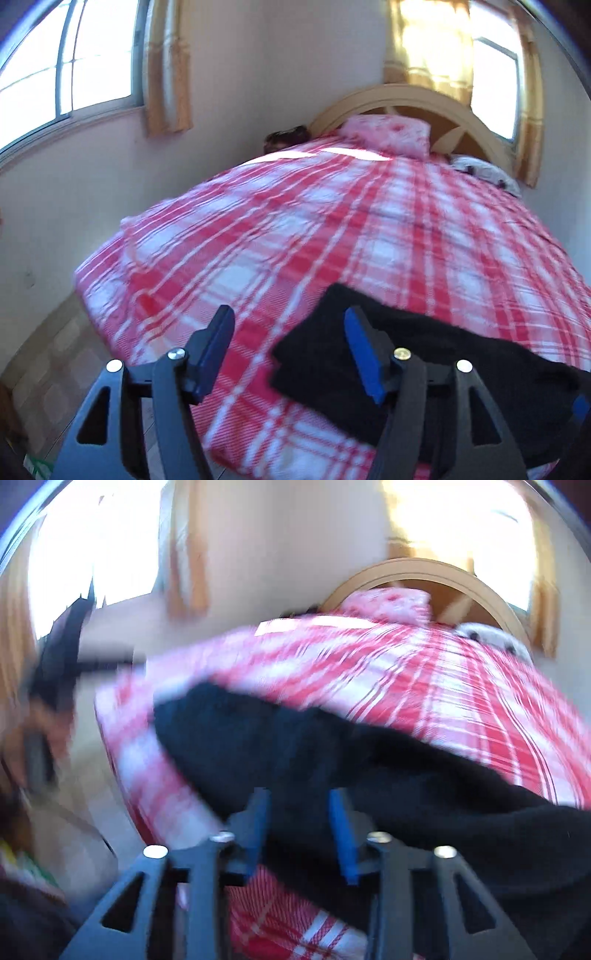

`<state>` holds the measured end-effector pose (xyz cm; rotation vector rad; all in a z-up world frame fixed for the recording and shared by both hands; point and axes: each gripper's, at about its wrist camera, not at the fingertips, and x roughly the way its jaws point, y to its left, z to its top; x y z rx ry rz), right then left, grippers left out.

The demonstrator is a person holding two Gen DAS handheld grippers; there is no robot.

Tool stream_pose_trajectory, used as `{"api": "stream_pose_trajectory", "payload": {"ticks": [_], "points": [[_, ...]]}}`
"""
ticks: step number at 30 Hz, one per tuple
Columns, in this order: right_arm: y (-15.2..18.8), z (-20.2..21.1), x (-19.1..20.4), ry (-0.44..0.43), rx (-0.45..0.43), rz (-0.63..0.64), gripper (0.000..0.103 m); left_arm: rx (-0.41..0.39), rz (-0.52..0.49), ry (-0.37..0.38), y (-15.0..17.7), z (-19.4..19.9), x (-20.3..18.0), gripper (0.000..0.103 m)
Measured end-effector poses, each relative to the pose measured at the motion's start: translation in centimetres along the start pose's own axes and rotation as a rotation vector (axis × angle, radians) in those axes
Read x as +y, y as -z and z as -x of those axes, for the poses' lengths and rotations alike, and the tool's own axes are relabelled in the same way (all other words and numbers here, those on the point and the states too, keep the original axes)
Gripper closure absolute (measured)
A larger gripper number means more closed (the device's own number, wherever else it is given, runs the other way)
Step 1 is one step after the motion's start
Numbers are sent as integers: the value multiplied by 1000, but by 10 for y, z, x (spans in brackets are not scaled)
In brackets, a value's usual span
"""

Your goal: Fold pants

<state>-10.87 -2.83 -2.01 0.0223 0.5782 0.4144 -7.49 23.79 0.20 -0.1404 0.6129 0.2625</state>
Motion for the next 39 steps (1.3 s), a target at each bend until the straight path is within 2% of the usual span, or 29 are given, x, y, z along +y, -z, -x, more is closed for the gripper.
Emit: {"api": "stream_pose_trajectory", "payload": {"ticks": [2,5,7,10,11,13,15,18,19,22,25,27,30,33,34,35,36,39], "points": [[-13,32,-32,26,-110,-137,52,21,-29,20,1,-12,-18,37],[-18,82,-86,182,-250,-306,52,77,-30,43,10,-30,-35,37],[-10,114,-131,281,-299,-432,52,135,-48,40,21,-47,-42,37],[14,155,-206,439,-305,-625,52,242,-50,31,46,-70,-45,37],[29,171,-240,485,-313,-733,52,209,-67,24,51,-67,-45,37],[51,193,-292,511,-322,-906,52,194,-112,4,55,-61,-52,36],[66,202,-330,493,-328,-1008,53,196,-117,-1,54,-59,-53,35],[70,197,-368,465,-310,-1052,54,212,-89,3,50,-59,-51,34],[69,193,-378,454,-300,-1059,59,215,-89,0,50,-60,-52,33],[62,183,-405,419,-317,-1092,61,224,-93,-16,48,-62,-54,33],[52,184,-433,469,-337,-1100,61,224,-89,-35,50,-64,-56,30],[49,181,-450,486,-315,-1095,61,223,-94,-55,50,-65,-59,29],[43,161,-465,505,-202,-1076,61,226,-84,-69,50,-66,-60,28],[42,147,-468,538,-144,-1047,61,233,-88,-75,49,-67,-61,28],[42,145,-467,546,-132,-1025,64,235,-89,-76,48,-68,-61,27],[40,145,-462,564,-113,-982,74,236,-88,-75,48,-68,-61,27],[38,144,-459,595,-100,-947,95,237,-86,-75,48,-69,-60,27],[27,145,-445,631,-50,-839,95,238,-87,-77,48,-69,-61,26]]}}
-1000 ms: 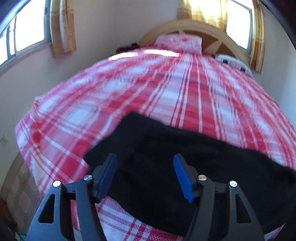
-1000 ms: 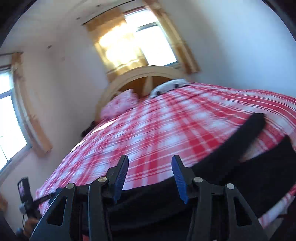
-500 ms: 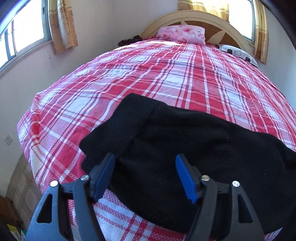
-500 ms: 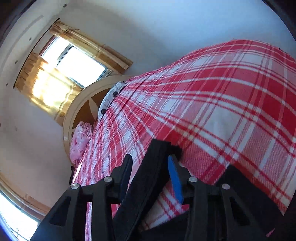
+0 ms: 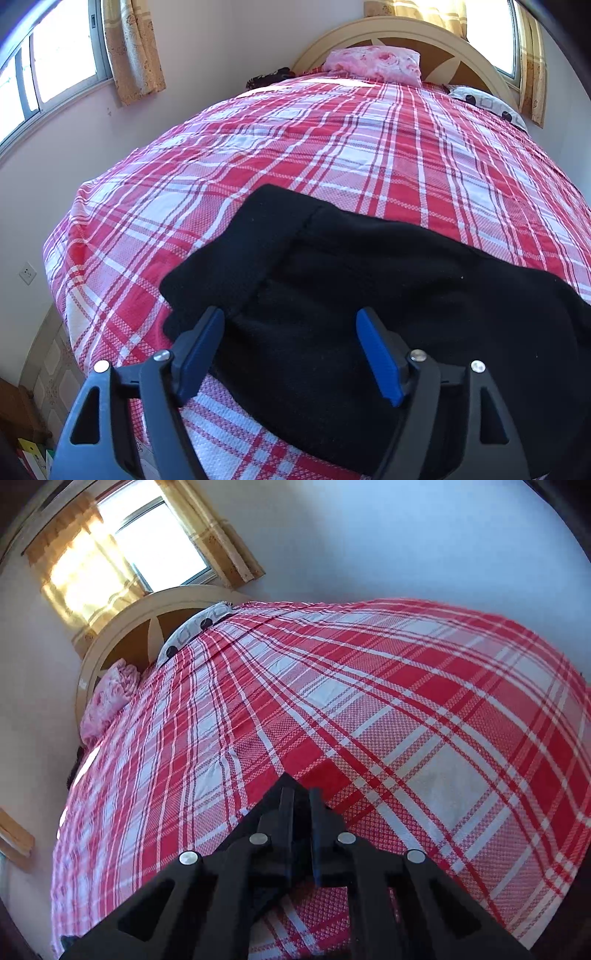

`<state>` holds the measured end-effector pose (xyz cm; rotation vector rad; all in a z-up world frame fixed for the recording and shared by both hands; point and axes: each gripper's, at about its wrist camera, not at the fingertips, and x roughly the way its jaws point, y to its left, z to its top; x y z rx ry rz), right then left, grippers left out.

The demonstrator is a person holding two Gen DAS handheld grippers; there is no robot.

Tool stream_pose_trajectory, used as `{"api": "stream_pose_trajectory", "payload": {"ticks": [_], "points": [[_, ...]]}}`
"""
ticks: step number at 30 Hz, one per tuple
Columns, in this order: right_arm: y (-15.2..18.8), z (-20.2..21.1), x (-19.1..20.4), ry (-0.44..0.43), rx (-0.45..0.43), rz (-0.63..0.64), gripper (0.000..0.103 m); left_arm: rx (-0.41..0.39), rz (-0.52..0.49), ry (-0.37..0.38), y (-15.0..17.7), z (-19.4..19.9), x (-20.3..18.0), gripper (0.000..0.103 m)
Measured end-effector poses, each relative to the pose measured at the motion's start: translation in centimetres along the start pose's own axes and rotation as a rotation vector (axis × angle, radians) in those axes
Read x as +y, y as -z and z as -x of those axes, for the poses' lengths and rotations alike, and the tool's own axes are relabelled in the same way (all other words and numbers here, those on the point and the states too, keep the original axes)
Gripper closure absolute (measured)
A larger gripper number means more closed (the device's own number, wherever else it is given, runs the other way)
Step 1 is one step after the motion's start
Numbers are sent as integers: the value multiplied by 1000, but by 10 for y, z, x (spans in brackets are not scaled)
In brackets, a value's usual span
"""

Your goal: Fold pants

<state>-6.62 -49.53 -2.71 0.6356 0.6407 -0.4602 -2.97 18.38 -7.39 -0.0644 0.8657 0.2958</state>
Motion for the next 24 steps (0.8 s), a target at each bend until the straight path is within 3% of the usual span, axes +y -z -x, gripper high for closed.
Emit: {"api": "stream_pose_trajectory", "payload": {"ticks": [5,7,10,12,17,19,22,24], "points": [[-8,55,18,-37,-23,61,95,6,3,6,-1,0,1,24],[-21,85,21,-118,-58,34,95,13,15,13,-2,-1,1,23],[-43,127,12,-339,-106,-91,95,22,24,21,-3,-2,1,20],[-43,142,2,-392,-104,-160,95,24,24,29,-3,-2,1,19],[3,139,-45,-279,1,-144,94,20,7,30,-4,-4,-1,16],[28,130,-80,-142,41,-198,94,25,10,36,-6,-5,0,15],[51,137,-123,70,10,-277,94,29,9,35,-6,-5,0,15],[67,150,-137,46,-17,-329,94,27,9,33,-6,-5,-1,14]]}}
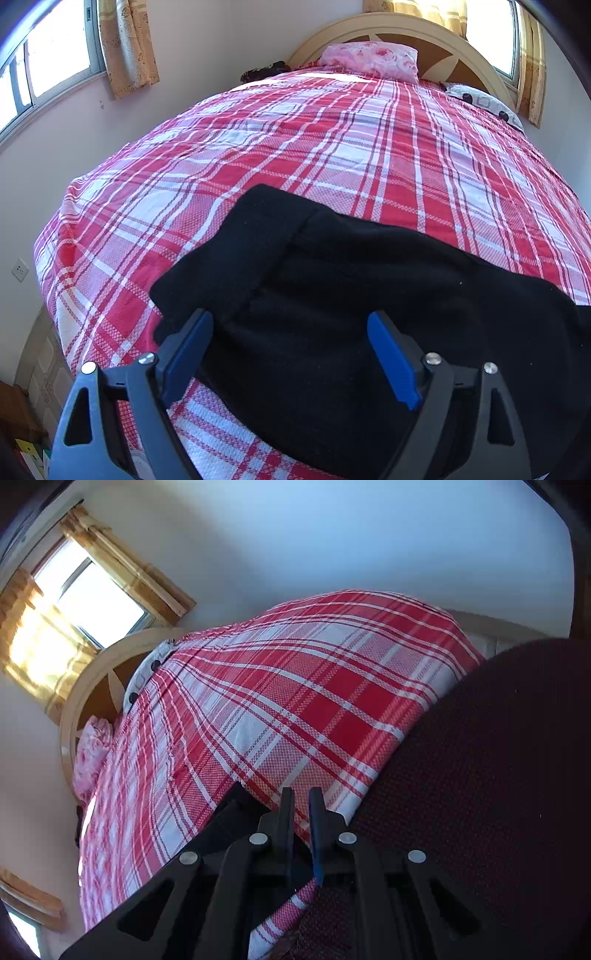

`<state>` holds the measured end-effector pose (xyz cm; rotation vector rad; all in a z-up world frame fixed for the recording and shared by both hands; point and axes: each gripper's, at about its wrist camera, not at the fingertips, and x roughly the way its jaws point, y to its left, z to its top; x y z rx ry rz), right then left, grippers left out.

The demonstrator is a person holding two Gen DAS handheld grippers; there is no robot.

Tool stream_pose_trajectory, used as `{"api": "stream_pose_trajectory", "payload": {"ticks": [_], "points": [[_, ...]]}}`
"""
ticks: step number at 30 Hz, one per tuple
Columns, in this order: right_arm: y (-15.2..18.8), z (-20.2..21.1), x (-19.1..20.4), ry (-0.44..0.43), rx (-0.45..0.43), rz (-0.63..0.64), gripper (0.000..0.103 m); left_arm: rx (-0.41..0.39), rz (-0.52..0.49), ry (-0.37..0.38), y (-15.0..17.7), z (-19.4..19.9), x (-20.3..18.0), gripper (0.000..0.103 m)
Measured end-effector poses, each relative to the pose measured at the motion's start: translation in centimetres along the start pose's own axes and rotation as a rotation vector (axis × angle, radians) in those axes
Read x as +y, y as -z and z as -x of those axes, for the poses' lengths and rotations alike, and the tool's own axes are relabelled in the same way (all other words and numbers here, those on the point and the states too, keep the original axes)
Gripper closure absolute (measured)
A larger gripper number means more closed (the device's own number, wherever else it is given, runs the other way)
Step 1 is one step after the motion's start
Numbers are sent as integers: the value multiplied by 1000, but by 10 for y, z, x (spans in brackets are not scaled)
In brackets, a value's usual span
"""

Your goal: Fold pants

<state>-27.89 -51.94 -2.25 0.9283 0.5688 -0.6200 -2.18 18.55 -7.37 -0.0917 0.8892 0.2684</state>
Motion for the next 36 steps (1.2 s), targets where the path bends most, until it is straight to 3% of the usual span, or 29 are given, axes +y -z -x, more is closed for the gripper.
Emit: {"api": "stream_pose_trajectory", "payload": {"ticks": [6,8,9,10,12,16,18,21,23,24,26,27,32,36], "points": [[49,3,13,-183,72,-9,92,2,4,-11,0,0,-2,14],[66,-8,19,-250,112,-30,86,4,2,-8,0,0,-1,14],[73,-14,23,-268,117,-31,78,5,2,-6,-1,0,-1,14],[79,-19,27,-277,119,-28,68,6,2,-4,-1,0,0,14],[86,-32,32,-252,114,-21,59,5,0,-1,0,0,0,14],[91,-51,29,-225,86,-89,60,-6,-4,-1,2,2,0,14],[95,-55,39,-189,53,-59,59,-8,-2,-5,3,2,-1,14],[107,-70,62,-255,108,-53,59,-6,-2,-3,3,2,0,14],[114,-73,76,-236,91,-28,58,-4,-4,3,3,3,0,14],[113,-74,78,-235,84,-19,59,-4,-4,5,3,3,0,14],[111,-75,74,-258,86,-58,74,-4,-5,4,3,3,0,14],[110,-77,71,-270,95,-74,98,-3,-3,3,3,3,0,14],[91,-54,81,-369,81,-46,98,4,2,-3,2,3,0,14],[62,-15,104,-576,26,1,98,7,6,-6,1,2,-1,13]]}}
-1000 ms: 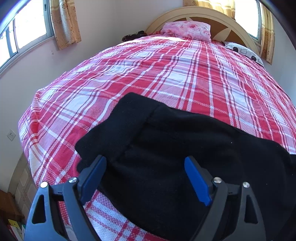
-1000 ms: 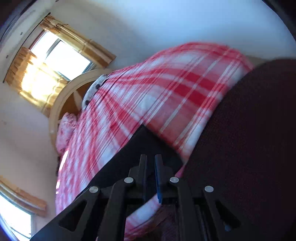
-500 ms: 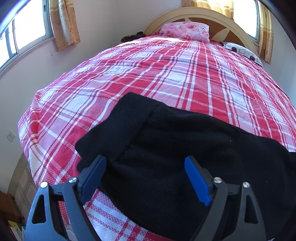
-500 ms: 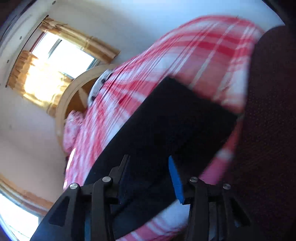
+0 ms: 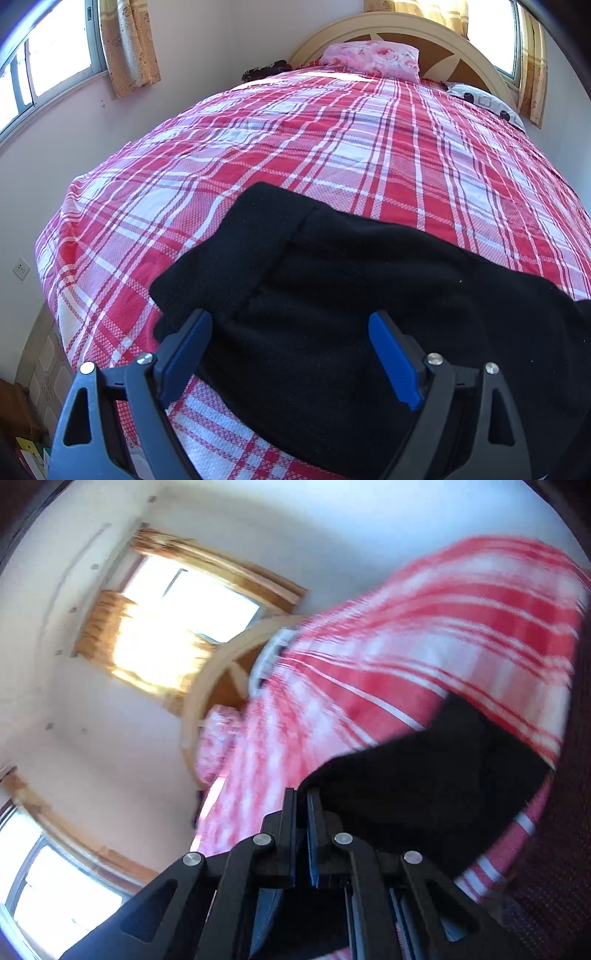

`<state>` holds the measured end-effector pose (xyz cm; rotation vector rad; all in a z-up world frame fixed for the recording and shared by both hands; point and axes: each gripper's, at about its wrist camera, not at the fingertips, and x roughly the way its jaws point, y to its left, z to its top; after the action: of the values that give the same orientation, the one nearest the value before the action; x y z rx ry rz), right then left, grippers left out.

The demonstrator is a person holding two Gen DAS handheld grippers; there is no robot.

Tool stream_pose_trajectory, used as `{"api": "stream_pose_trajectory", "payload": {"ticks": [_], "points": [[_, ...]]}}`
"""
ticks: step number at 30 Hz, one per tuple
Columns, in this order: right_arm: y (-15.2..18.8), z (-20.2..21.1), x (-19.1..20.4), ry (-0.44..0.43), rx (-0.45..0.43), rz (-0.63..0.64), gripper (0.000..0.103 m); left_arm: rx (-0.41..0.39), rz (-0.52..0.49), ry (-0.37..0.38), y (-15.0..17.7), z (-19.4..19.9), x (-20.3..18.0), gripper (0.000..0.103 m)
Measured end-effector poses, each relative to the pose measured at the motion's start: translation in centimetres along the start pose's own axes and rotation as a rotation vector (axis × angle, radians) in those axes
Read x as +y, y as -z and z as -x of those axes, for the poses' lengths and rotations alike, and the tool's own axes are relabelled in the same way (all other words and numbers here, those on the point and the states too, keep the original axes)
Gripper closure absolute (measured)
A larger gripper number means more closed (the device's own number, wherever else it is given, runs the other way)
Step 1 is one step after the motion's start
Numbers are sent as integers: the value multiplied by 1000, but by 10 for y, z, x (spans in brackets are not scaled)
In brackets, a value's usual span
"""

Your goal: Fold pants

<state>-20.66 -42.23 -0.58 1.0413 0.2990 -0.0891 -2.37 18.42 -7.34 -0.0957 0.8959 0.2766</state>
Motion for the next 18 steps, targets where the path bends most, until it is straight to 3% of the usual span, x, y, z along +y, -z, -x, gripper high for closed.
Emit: {"api": "stream_pose_trajectory", "payload": {"ticks": [3,9,11,13,16,18], "points": [[-18,0,28,-107,-10,60,98,1,2,-2,0,0,-1,13],[-38,-11,65,-130,12,216,98,0,5,-1,0,0,0,12],[-35,-6,59,-62,38,275,98,0,3,1,1,1,0,12],[-25,-7,32,42,124,286,98,4,4,3,0,0,0,12],[1,-2,-13,295,266,378,98,9,-8,-1,-1,0,-3,11],[17,2,-31,384,342,403,97,12,-14,-2,-1,-1,-3,10]]}}
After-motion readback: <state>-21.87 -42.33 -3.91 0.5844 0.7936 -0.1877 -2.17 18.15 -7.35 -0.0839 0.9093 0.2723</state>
